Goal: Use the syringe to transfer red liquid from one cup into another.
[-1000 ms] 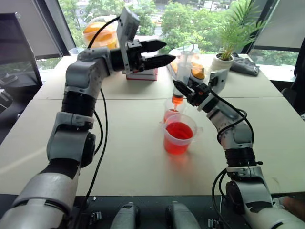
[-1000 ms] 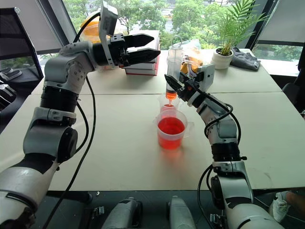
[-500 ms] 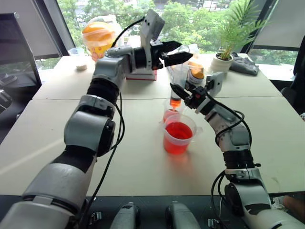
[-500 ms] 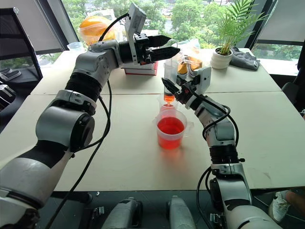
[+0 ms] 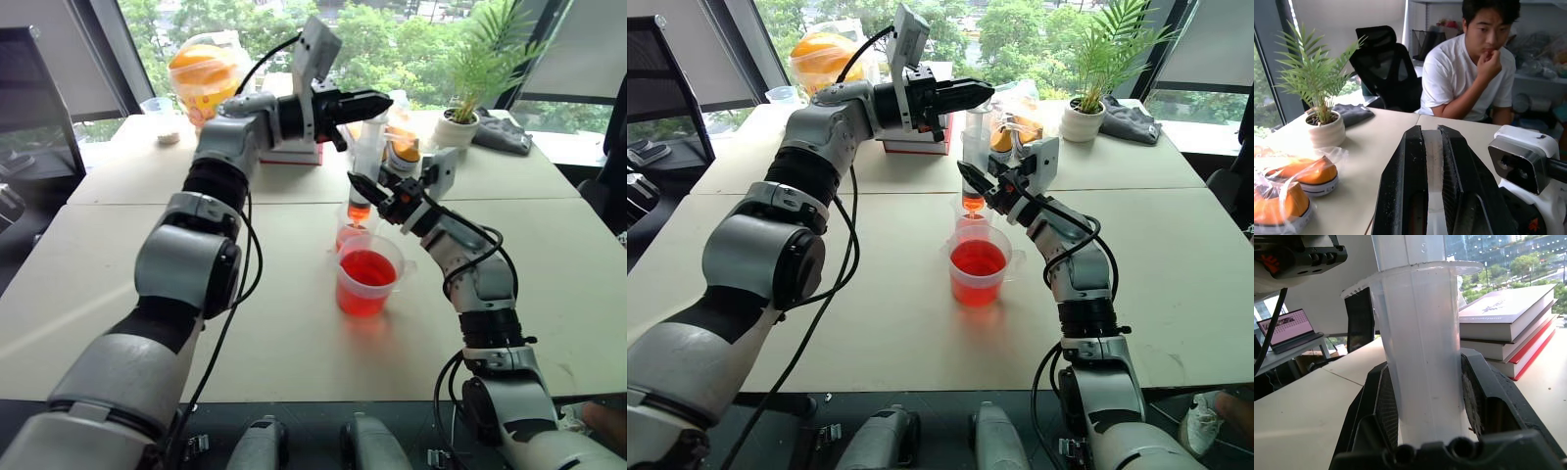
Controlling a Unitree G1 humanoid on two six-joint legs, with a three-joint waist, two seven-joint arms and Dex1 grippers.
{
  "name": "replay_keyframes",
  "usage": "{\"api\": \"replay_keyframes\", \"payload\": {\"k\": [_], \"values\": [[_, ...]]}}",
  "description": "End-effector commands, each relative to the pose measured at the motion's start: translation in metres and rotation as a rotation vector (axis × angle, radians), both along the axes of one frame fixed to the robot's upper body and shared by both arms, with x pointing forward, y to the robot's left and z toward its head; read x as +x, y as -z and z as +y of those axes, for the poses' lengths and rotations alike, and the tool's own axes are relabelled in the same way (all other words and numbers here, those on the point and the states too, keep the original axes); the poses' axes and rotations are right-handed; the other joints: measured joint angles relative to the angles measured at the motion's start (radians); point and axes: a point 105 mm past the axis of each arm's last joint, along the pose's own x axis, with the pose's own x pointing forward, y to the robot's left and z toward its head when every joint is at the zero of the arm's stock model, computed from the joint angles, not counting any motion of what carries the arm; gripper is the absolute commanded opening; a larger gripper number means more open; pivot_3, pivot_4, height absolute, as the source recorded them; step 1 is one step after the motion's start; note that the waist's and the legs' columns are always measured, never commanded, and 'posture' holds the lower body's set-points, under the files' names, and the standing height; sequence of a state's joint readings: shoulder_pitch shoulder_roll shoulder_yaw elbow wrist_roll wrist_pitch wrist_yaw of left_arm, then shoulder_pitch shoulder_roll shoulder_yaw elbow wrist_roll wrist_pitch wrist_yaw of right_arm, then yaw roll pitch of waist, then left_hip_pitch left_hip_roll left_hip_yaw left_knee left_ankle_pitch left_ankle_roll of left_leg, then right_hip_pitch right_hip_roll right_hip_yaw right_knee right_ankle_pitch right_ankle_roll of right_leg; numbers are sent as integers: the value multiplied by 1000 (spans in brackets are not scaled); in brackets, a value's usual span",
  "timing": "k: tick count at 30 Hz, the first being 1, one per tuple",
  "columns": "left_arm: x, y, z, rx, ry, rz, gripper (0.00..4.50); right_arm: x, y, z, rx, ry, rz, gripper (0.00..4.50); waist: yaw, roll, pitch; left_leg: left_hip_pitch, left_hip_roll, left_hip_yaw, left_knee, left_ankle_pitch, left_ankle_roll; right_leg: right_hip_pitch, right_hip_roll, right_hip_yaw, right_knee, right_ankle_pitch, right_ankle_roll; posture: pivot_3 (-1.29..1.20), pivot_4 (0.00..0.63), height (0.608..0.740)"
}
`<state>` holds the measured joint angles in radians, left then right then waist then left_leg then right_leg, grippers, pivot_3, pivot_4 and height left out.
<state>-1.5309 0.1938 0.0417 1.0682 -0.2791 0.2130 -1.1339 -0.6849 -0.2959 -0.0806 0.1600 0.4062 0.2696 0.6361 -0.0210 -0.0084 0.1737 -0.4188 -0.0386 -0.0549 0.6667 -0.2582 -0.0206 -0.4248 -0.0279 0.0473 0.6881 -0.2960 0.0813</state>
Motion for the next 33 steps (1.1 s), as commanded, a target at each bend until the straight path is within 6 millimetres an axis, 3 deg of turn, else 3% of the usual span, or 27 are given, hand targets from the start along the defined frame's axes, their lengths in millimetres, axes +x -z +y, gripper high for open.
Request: {"api": "replay_keyframes", "payload": {"k": [1,11,23,28,33], "values": [[-4,7,-1,51,19,-76,71,-9,-34,1,4,-10,-116,1453,1,0,0,0,0,0,0,0,0,0,0,0,0,0,0,0,150,740],[-7,40,-1,46,59,-9,71,-11,-61,-8,-9,29,-186,1453,2,0,0,0,0,0,0,0,0,0,0,1,0,0,0,0,150,740],[-3,63,2,41,22,52,71,-23,-89,-19,3,49,-231,1453,2,0,0,0,0,0,0,0,0,0,0,1,0,0,0,0,150,740],[-3,63,2,33,17,56,71,-24,-92,-20,4,53,-230,1453,3,0,0,0,0,0,0,0,0,0,0,1,0,0,0,0,150,740],[-2,55,3,22,7,44,71,-20,-76,-17,-8,46,-181,1453,2,0,0,0,0,0,0,0,0,0,0,1,0,0,0,0,150,740]]}}
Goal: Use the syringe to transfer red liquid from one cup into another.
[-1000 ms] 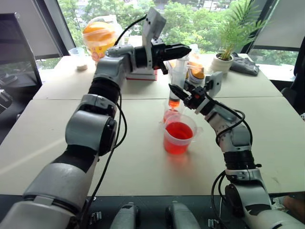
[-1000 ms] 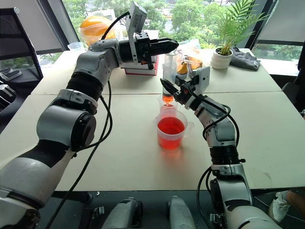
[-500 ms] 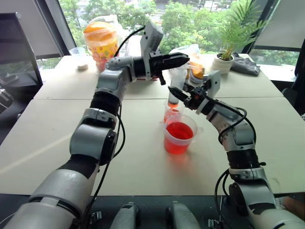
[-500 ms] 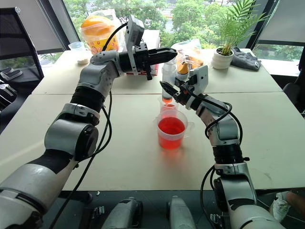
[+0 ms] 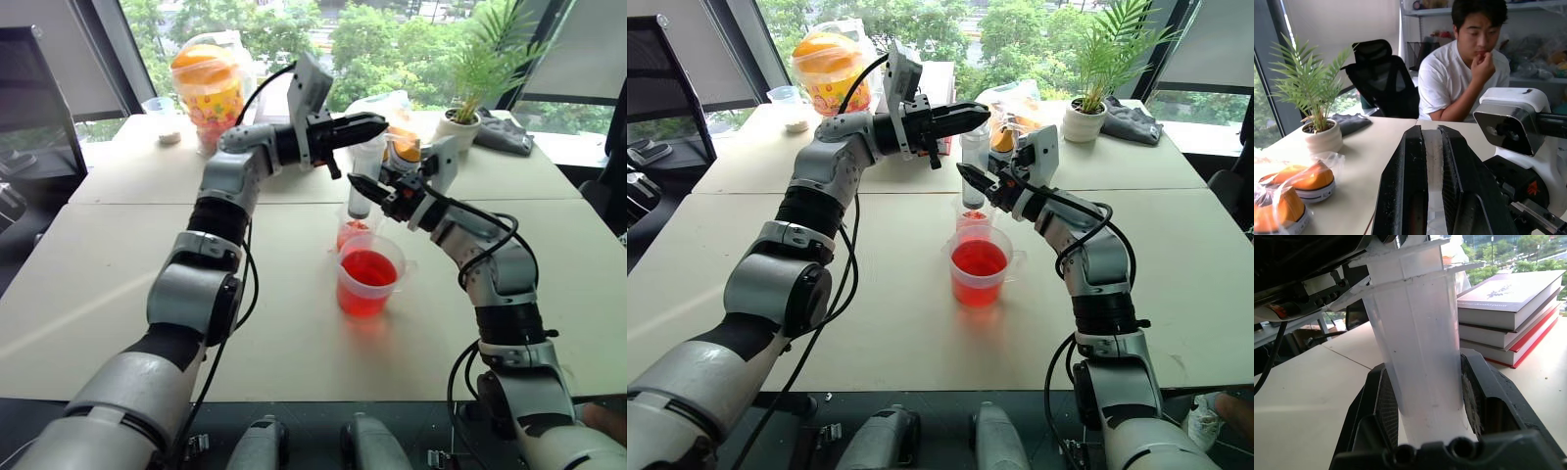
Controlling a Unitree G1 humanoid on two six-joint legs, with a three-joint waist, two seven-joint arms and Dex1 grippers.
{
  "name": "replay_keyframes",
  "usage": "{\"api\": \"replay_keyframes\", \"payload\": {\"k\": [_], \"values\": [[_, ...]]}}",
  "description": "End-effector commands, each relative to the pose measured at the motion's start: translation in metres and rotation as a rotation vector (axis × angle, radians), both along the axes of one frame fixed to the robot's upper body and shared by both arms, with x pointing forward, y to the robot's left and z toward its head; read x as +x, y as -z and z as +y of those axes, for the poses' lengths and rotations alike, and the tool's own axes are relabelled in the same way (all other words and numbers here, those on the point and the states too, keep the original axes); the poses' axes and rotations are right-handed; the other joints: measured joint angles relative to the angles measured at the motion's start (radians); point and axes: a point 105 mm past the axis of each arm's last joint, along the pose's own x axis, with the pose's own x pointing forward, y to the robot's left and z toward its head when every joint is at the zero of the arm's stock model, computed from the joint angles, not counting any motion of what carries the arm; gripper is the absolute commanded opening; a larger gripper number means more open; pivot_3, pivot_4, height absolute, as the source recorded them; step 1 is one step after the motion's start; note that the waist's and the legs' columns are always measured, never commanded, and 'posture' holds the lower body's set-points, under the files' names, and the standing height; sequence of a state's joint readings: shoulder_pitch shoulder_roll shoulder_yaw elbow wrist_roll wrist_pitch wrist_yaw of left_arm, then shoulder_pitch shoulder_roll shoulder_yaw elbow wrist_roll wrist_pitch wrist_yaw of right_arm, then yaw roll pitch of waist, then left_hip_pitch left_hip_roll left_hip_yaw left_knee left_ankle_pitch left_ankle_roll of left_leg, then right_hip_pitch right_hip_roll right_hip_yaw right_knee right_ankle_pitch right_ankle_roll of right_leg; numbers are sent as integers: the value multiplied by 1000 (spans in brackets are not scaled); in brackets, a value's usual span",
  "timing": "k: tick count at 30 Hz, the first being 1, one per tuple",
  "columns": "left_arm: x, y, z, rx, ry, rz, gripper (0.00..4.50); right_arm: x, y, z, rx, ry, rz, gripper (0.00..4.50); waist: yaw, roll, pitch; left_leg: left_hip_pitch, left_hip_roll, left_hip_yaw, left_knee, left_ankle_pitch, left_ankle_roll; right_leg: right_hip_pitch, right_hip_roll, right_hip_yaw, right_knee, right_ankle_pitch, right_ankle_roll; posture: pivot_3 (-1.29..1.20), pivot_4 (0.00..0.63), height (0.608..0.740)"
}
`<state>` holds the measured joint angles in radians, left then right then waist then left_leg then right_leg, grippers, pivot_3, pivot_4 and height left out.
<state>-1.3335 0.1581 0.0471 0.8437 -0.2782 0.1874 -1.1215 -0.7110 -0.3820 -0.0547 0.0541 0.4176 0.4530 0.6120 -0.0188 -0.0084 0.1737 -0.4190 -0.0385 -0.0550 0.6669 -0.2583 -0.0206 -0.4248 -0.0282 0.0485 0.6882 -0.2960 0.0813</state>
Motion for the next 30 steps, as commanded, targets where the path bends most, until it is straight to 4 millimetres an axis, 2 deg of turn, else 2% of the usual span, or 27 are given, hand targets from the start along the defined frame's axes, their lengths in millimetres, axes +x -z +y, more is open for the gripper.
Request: {"api": "replay_keyframes", "payload": {"k": [1,7,9,11,15,17,19,23,27,30], "values": [[4,22,2,54,-7,78,71,-14,-60,-14,85,30,-218,1453,0,0,0,0,0,0,0,0,0,0,0,0,0,0,0,0,150,740],[3,3,13,24,-16,59,71,-9,-36,-11,43,22,-153,1453,-1,0,0,0,0,0,0,0,0,0,0,0,0,0,0,0,150,740],[6,2,18,23,-42,66,893,-8,-34,-11,41,20,-146,1453,-1,0,0,0,0,0,0,0,0,0,0,0,0,0,0,0,150,740],[6,1,22,23,-43,70,1532,-8,-32,-11,40,21,-142,1453,-2,0,0,0,0,0,0,0,0,0,0,0,0,0,0,0,150,740],[4,-4,31,15,-48,59,3579,-7,-30,-12,35,22,-134,1453,0,0,0,0,0,0,0,0,0,0,0,0,0,0,0,0,150,740],[1,-9,37,3,-36,65,4442,-6,-29,-13,35,23,-131,1453,0,0,0,0,0,0,0,0,0,0,0,0,0,0,0,0,150,740],[-5,-8,46,20,-4,70,4442,-5,-29,-13,36,23,-127,1453,-2,0,0,0,0,0,0,0,0,0,0,0,0,0,0,0,150,740],[-27,16,63,142,86,65,4442,-5,-30,-11,40,17,-121,1453,-14,0,0,1,0,0,-1,0,0,0,0,0,0,0,0,0,150,740],[-35,40,78,239,86,79,4442,-5,-33,-9,39,9,-121,1453,-21,0,0,0,0,0,0,1,-1,0,0,0,1,0,0,0,150,740],[-38,42,85,256,83,80,4442,-5,-40,-9,43,8,-126,1453,-21,0,0,0,0,-1,0,1,-1,0,0,0,1,0,0,0,150,740]]}}
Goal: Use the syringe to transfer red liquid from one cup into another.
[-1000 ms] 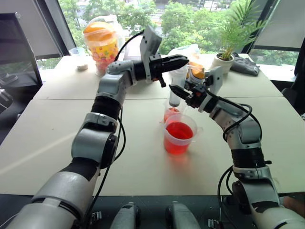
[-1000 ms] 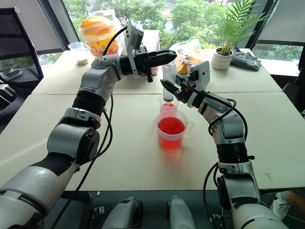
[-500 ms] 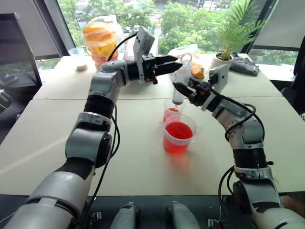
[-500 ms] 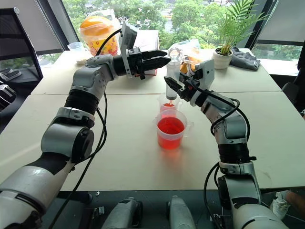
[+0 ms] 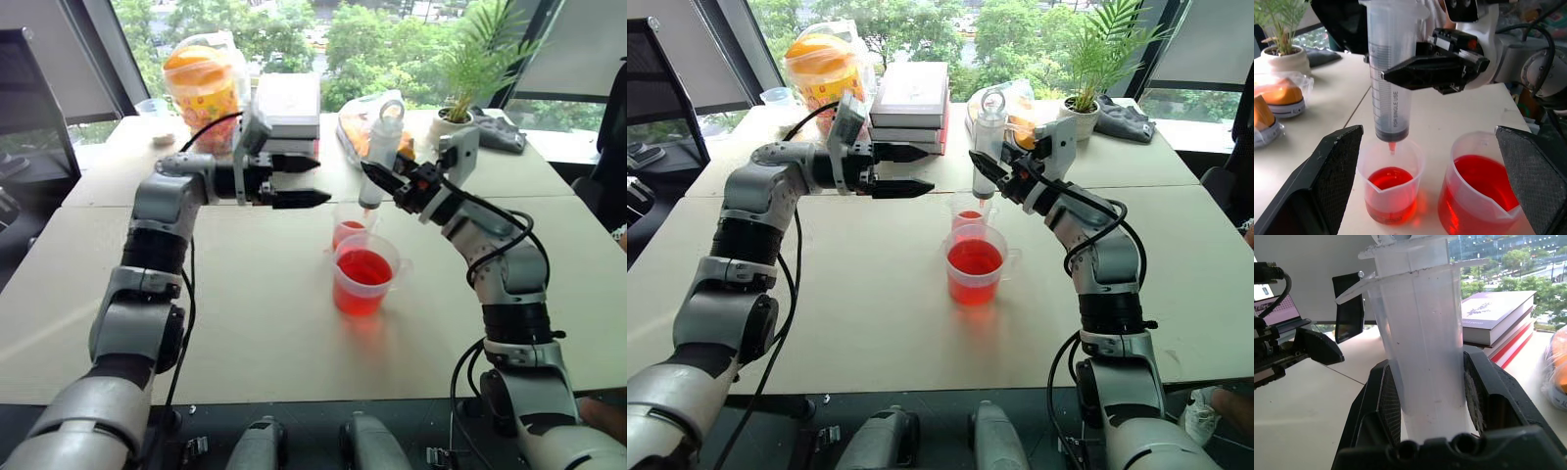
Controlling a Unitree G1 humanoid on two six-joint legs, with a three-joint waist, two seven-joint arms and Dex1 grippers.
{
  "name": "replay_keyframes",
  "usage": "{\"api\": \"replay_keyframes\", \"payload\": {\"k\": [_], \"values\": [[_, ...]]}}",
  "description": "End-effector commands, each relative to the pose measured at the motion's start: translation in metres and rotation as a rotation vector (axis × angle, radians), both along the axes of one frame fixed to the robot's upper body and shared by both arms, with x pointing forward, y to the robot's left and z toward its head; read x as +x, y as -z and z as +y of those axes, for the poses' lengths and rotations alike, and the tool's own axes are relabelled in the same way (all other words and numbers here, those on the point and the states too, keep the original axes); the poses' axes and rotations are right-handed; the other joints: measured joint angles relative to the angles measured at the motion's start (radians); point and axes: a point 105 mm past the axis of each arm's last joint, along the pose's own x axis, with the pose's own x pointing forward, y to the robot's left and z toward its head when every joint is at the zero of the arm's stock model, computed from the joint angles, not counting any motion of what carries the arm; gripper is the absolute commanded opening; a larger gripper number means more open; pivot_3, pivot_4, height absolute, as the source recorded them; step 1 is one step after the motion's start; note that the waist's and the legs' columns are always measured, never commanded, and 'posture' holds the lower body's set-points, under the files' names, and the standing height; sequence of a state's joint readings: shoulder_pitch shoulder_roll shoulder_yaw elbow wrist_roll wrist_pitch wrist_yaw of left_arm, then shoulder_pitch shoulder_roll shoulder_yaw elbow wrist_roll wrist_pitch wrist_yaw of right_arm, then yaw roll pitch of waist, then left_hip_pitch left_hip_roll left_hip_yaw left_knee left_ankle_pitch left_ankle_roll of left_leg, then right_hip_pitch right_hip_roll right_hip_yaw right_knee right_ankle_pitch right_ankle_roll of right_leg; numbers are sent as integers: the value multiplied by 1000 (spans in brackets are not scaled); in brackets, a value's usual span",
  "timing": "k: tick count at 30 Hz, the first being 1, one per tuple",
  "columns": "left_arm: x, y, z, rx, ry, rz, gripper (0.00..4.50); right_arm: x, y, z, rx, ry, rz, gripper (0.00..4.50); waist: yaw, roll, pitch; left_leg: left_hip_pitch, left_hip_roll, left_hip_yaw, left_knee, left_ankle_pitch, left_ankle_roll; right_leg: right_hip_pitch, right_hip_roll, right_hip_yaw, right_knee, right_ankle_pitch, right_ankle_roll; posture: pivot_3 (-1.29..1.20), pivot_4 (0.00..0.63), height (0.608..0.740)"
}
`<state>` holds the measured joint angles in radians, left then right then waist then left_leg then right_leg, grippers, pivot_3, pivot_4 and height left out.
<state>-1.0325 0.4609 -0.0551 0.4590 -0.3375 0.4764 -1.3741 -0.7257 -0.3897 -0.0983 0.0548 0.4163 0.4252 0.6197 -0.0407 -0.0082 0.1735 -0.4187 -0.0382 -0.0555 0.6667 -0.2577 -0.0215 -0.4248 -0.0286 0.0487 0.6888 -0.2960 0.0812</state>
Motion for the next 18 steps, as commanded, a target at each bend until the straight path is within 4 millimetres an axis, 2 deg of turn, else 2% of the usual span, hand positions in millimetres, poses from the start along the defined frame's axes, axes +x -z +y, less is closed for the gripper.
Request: {"api": "replay_keyframes", "payload": {"k": [1,7,9,11,14,18], "values": [[-7,-18,2,5,21,-72,4442,-5,-29,2,25,-15,-72,1453,0,0,0,0,0,0,0,0,0,0,0,0,0,0,0,0,150,740],[-11,-16,3,18,22,-88,4442,-19,-79,-4,129,-25,-40,1453,1,0,0,0,0,-1,0,0,0,0,0,0,0,0,0,0,150,740],[-13,-14,3,37,32,-109,4442,-21,-100,-17,147,35,48,1453,1,0,0,0,0,-1,0,0,0,0,-1,0,0,0,0,0,150,740],[-15,-12,2,29,45,-113,4442,-19,-107,-41,104,153,179,1453,6,1,0,-1,0,-1,0,0,0,-1,-1,0,0,0,0,0,150,740],[-15,-9,-2,13,43,-116,4442,-20,-101,-66,25,271,322,1453,23,0,0,-2,0,-2,-2,0,0,-2,-2,-1,-3,0,0,0,150,740],[-16,-3,-10,-14,51,-115,4442,-21,-65,-105,-112,430,628,1453,28,0,0,-3,0,1,-1,0,1,-1,-3,0,-4,0,0,0,150,740]]}}
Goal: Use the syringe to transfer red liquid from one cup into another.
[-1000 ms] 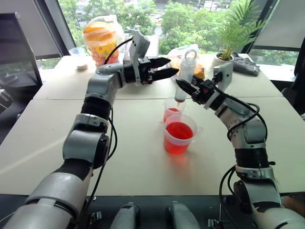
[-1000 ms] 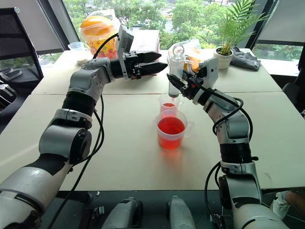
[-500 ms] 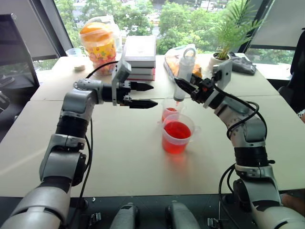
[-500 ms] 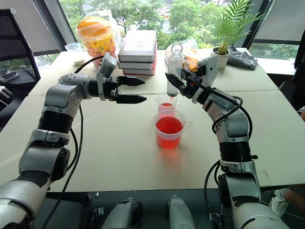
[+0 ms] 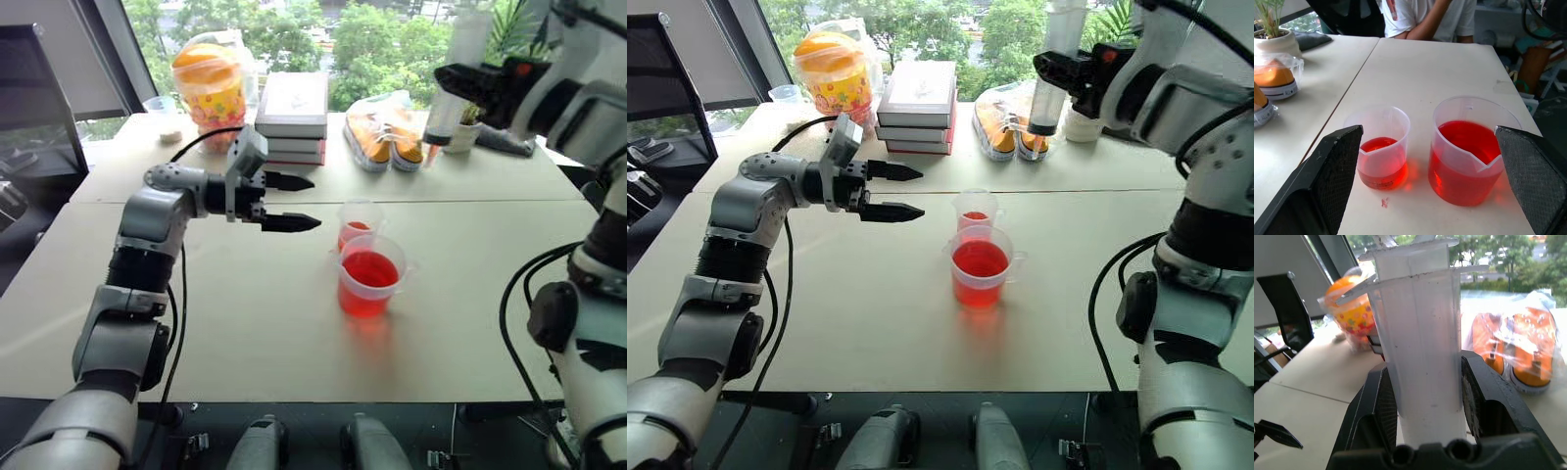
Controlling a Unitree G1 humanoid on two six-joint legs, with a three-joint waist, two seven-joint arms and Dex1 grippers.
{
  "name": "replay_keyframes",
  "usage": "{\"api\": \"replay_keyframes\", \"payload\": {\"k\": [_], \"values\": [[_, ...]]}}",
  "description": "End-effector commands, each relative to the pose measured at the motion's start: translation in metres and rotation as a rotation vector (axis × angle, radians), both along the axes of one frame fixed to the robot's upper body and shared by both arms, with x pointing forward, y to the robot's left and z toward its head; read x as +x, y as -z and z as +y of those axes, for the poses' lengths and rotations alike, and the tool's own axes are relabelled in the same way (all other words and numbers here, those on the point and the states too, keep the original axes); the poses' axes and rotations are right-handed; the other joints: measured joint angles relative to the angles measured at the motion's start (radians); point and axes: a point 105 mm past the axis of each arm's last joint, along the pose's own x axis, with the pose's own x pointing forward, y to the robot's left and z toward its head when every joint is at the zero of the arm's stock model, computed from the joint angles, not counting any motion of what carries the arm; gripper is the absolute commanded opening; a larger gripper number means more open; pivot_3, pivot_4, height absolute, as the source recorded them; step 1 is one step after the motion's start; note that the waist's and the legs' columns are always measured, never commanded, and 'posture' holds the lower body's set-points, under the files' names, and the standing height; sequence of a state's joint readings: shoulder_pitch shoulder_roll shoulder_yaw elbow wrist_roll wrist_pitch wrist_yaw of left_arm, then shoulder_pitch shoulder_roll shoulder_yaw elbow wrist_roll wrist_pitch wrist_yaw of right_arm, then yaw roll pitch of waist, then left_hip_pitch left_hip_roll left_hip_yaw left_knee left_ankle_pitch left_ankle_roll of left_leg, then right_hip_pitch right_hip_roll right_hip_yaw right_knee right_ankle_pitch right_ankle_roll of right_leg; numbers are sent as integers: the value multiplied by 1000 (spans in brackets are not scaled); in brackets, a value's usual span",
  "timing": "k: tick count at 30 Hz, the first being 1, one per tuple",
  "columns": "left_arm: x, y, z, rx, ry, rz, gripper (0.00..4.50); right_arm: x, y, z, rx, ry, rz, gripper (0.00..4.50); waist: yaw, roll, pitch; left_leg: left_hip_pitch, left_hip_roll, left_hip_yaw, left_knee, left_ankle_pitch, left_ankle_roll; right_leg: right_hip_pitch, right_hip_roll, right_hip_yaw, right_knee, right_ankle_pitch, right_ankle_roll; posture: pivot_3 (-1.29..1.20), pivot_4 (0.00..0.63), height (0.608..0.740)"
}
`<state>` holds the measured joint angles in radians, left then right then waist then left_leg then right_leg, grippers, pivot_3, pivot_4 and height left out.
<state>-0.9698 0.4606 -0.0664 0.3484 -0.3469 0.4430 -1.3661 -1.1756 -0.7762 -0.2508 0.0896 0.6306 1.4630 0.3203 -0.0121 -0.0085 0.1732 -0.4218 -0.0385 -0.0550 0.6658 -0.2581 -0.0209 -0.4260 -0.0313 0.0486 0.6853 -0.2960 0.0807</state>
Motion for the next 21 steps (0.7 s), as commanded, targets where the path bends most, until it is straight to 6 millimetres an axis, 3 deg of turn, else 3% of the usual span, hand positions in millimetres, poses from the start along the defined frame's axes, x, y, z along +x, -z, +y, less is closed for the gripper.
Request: {"api": "replay_keyframes", "payload": {"k": [1,9,15,20,21], "values": [[-4,-6,-6,-31,18,-44,4442,-5,25,-20,-72,66,219,1453,-1,0,0,0,0,0,0,0,0,0,0,0,0,0,0,0,150,740],[-7,-4,-9,-40,18,-59,4442,-9,97,-54,-138,142,569,1453,-7,0,0,-2,0,1,0,0,1,-2,1,0,0,0,0,0,150,740],[-7,-4,-8,-30,-3,-74,4442,-4,154,-72,-221,159,704,1453,-4,0,0,-2,0,1,1,0,1,-2,1,0,0,0,0,0,150,740],[-10,-5,-7,-29,-6,-71,4442,7,170,-76,-215,160,709,1453,-6,0,0,-2,0,1,1,0,1,-2,2,0,0,0,0,0,150,740],[-10,-5,-6,-27,-5,-71,4472,9,169,-76,-209,159,705,1944,-7,0,0,-2,0,1,1,0,1,-2,2,0,0,0,0,0,150,740]]}}
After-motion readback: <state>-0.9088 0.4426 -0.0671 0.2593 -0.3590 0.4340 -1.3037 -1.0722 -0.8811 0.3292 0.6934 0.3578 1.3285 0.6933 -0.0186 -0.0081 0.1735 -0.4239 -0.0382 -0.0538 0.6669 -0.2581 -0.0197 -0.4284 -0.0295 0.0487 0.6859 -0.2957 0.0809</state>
